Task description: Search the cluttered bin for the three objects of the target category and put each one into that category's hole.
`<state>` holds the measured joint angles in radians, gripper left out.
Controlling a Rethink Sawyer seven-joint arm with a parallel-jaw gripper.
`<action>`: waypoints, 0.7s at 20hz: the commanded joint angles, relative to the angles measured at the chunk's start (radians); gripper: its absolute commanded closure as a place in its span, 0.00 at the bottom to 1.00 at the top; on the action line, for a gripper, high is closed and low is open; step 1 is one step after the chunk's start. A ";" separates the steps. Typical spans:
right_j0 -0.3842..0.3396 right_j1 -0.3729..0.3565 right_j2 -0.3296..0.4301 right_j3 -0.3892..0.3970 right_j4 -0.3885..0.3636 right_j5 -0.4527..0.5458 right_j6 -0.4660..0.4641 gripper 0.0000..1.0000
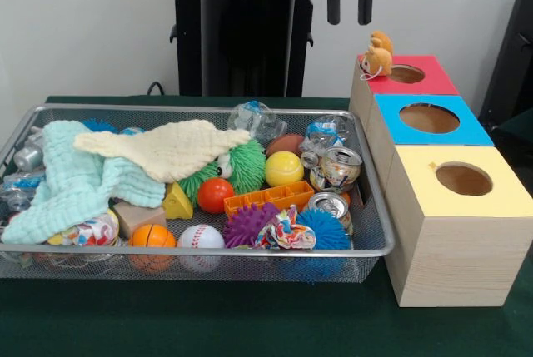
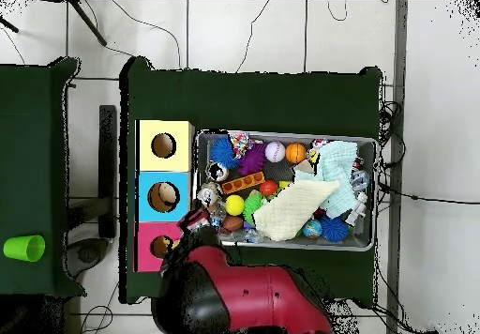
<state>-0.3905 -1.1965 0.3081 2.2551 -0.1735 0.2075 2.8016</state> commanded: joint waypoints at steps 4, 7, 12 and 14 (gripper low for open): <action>0.179 0.173 -0.078 -0.111 -0.087 -0.033 0.027 0.00; 0.232 0.193 -0.117 -0.164 -0.092 -0.001 0.030 0.00; 0.232 0.175 -0.111 -0.165 -0.066 0.026 0.006 0.00; 0.205 0.164 -0.095 -0.154 -0.057 0.025 -0.008 0.00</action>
<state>-0.1378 -1.0593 0.2388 2.1649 -0.2100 0.2073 2.8016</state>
